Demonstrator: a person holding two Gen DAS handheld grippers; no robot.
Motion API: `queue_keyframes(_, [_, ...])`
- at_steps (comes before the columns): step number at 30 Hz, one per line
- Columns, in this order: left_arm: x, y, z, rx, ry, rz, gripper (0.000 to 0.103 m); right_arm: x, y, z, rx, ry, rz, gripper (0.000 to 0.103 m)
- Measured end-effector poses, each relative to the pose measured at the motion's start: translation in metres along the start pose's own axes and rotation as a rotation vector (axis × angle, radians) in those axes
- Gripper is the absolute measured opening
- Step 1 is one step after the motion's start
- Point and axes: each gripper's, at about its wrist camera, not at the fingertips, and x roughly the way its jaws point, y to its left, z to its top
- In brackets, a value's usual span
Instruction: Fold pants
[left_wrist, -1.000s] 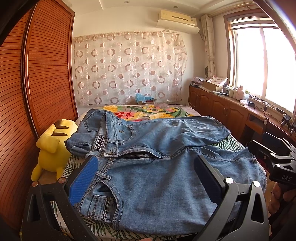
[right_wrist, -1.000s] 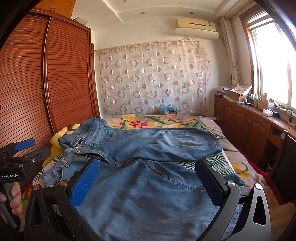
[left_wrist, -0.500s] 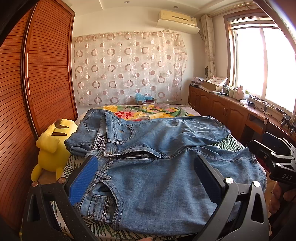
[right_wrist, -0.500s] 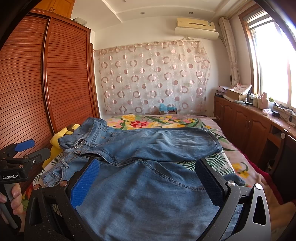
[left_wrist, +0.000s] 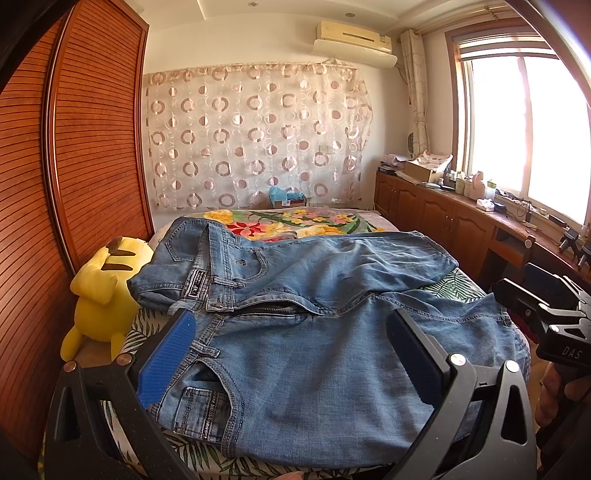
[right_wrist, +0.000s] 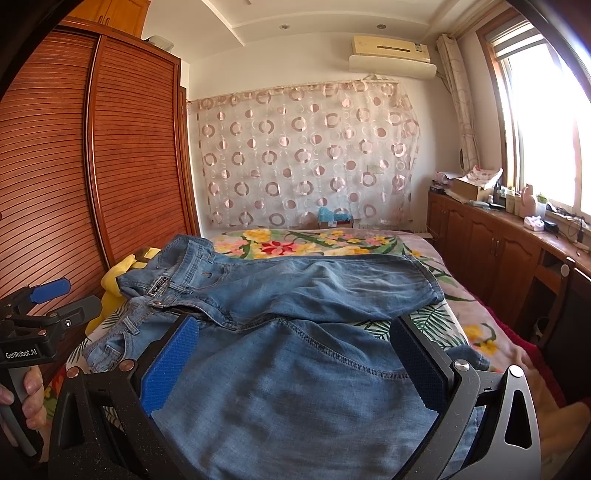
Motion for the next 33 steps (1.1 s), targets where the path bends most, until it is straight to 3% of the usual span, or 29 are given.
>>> queue_keyframes(16, [0.002, 0.0, -0.001, 0.0, 0.011, -0.002, 0.103, 0.0, -0.001, -0.001, -0.001, -0.002, 0.005, 0.103])
queue_keyframes(24, [0.013, 0.013, -0.012, -0.015, 0.062, 0.011, 0.103, 0.026, -0.014, -0.013, -0.006, 0.091, 0.012, 0.103])
queue_keyframes(33, [0.035, 0.042, -0.028, -0.04, 0.119, 0.044, 0.103, 0.045, -0.029, -0.019, 0.0, 0.163, -0.049, 0.103])
